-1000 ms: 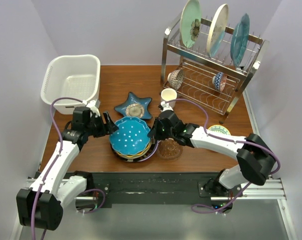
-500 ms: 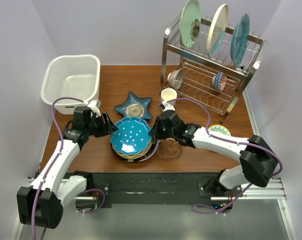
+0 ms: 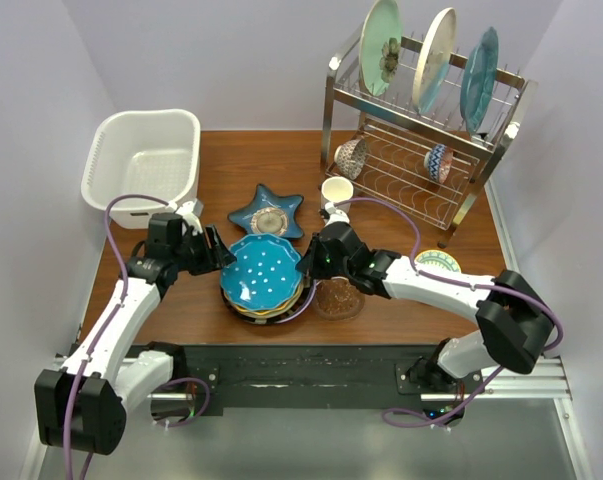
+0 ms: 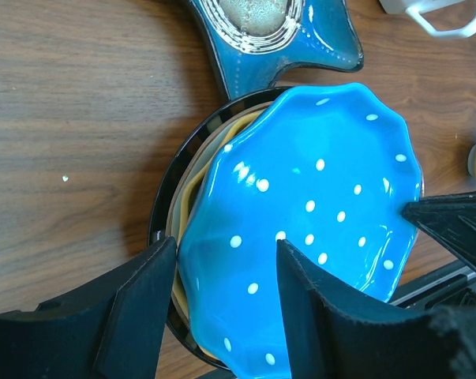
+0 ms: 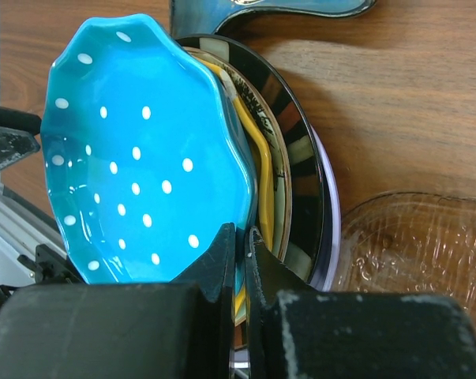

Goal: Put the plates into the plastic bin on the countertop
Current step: Pick up the plate at the center of the board.

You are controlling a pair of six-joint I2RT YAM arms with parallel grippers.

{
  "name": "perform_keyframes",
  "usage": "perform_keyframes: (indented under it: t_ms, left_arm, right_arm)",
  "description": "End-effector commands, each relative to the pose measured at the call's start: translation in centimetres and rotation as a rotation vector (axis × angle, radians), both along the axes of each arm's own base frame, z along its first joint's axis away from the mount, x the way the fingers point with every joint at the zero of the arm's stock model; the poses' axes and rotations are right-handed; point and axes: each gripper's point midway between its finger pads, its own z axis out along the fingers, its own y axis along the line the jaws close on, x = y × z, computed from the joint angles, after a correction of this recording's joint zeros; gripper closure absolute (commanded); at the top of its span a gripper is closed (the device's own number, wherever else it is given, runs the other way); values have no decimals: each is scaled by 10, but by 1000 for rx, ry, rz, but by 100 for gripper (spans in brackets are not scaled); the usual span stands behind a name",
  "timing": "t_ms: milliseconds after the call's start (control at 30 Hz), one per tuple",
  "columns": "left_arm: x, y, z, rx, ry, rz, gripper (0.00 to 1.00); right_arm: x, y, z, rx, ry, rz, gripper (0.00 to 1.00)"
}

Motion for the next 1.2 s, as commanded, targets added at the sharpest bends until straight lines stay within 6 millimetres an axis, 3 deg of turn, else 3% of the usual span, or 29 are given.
perform_keyframes:
  t_ms: [0,200,533,1167]
  left_arm:
    - [0,-7,2,-28,-12,-28,42]
    - [-2,-8,2,-40,-8,-29,42]
    - [-8,-19,9,-108,-22,-58,43]
    - [-32,-68,60,-411,-103,-322,42]
  right_arm:
    - [-7,-7,-29,-66,31,19,100]
    - [-10,13,-28,6,47,78,100]
    - [-14,16,-39,17,71,89,100]
    - [-18,23,-39,74,65,117,100]
